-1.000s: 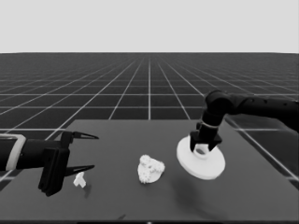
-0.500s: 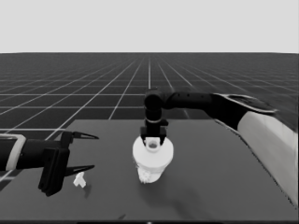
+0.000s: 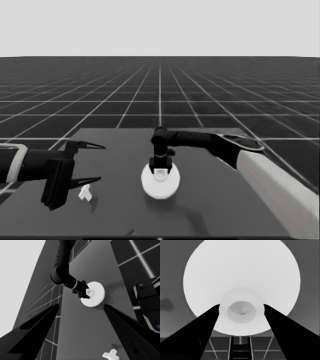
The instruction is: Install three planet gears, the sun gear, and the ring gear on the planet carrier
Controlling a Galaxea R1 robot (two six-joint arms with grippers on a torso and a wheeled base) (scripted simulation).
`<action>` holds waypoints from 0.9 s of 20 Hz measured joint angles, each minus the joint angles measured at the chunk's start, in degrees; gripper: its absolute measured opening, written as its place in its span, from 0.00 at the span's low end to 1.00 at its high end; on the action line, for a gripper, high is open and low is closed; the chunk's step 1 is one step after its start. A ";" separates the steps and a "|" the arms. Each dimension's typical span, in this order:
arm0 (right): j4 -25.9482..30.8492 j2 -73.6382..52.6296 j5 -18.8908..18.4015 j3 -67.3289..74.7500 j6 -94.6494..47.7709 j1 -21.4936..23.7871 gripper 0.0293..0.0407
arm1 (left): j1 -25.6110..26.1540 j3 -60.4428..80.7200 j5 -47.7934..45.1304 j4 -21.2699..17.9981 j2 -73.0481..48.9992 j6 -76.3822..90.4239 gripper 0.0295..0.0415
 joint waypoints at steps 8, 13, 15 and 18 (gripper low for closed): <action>-1.05 0.25 0.43 -0.96 0.33 -1.41 0.48 | 0.00 0.00 0.00 0.00 0.00 0.00 0.75; -1.06 0.25 0.44 -0.97 2.69 -1.51 0.48 | 0.00 0.00 0.00 0.00 0.00 0.00 0.75; -1.06 0.26 0.44 -0.97 3.68 -1.54 0.48 | 0.00 0.00 0.00 0.00 0.00 0.00 0.75; -1.06 0.25 0.44 -0.98 5.18 -1.57 0.48 | 0.00 0.00 0.00 0.00 0.00 0.00 0.75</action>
